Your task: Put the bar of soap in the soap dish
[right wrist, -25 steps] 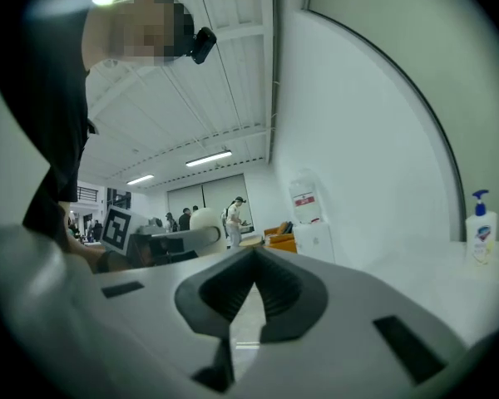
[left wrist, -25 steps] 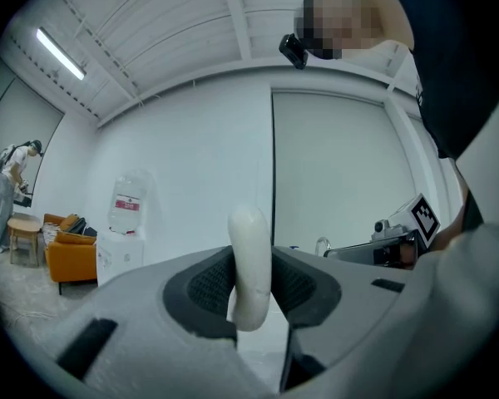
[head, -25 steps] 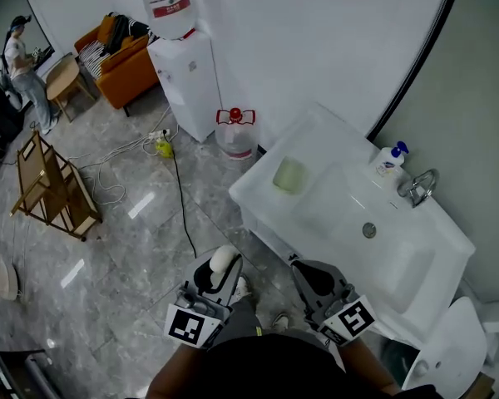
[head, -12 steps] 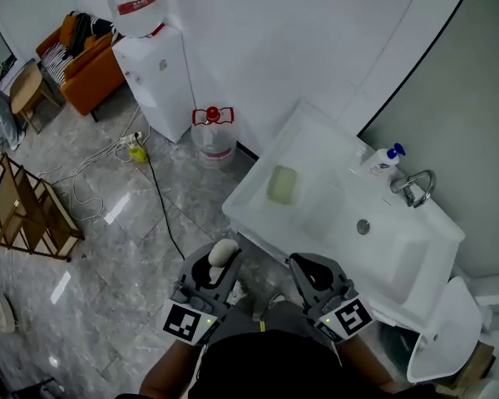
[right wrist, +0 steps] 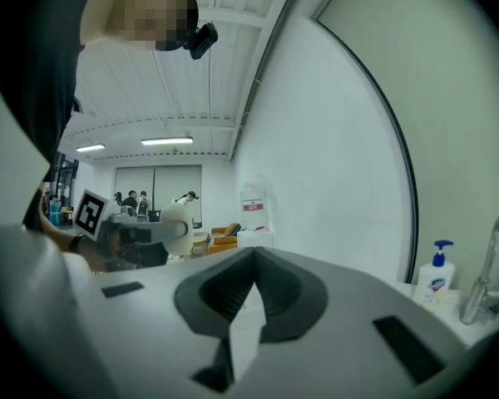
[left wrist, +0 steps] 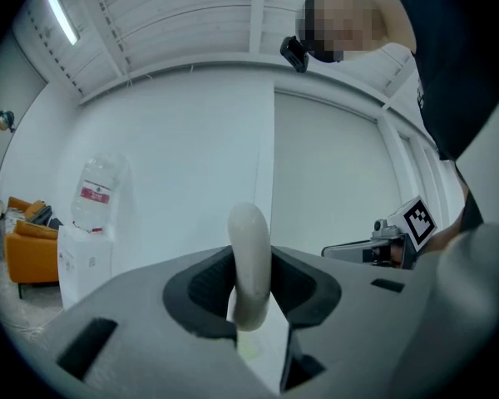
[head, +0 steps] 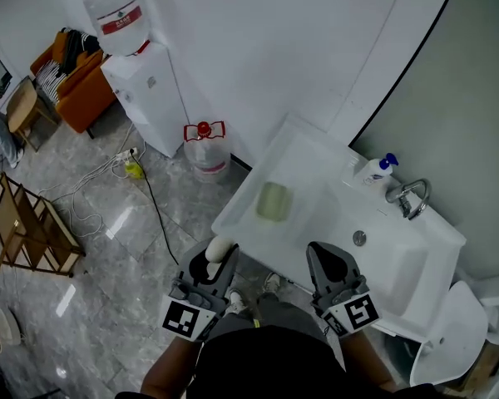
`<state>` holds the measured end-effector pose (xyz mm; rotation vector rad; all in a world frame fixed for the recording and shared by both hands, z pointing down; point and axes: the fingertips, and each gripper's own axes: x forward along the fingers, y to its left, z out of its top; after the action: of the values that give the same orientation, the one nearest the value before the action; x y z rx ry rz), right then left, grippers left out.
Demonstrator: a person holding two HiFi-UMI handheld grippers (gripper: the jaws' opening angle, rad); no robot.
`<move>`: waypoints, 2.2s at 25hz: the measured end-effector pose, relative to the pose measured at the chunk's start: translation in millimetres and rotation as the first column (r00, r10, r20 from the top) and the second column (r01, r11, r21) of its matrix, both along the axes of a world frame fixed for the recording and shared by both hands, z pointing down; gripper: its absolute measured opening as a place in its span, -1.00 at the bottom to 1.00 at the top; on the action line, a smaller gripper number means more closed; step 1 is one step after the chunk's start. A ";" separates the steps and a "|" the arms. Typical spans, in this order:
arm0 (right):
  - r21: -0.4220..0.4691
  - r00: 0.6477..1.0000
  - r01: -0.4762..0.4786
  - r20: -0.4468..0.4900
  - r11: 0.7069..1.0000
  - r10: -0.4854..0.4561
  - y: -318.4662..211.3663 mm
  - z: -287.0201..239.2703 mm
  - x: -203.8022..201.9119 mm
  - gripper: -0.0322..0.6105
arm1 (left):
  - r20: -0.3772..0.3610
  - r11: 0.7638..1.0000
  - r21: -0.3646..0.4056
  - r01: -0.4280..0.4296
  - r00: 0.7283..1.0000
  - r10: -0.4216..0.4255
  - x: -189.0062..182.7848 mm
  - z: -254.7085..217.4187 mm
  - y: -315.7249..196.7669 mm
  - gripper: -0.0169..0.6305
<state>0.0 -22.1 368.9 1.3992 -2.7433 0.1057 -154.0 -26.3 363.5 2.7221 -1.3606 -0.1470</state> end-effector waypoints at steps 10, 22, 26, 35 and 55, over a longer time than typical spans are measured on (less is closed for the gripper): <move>0.008 0.998 -0.058 0.024 0.998 0.058 -53.9 -2.5 45.7 -0.86 | 0.032 0.996 0.026 0.081 0.996 -0.082 4.4 -11.6 -44.0 -0.58; -0.058 0.999 -0.053 -0.015 0.997 0.052 -74.6 26.0 56.6 -0.86 | 0.054 0.997 -0.051 0.064 0.997 -0.061 11.4 26.9 -71.8 -0.58; -0.057 0.998 -0.058 -0.013 0.997 0.057 -78.3 29.5 64.4 -0.86 | 0.069 0.997 -0.069 0.039 0.997 -0.035 19.9 39.4 -86.0 -0.58; -0.092 0.995 -0.098 -0.011 0.991 0.097 -76.3 43.7 83.8 -0.86 | 0.023 0.991 -0.129 -0.033 0.999 0.036 43.5 75.5 -118.8 -0.58; -0.120 0.993 -0.111 0.019 0.987 0.114 -90.8 68.1 97.1 -0.86 | 0.038 0.863 -0.459 -0.210 0.966 0.255 94.4 189.1 -160.0 -0.58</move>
<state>97.1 -113.0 437.1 1.5298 -2.6277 0.2886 -59.6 -186.4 552.7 2.4824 -0.9211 0.2911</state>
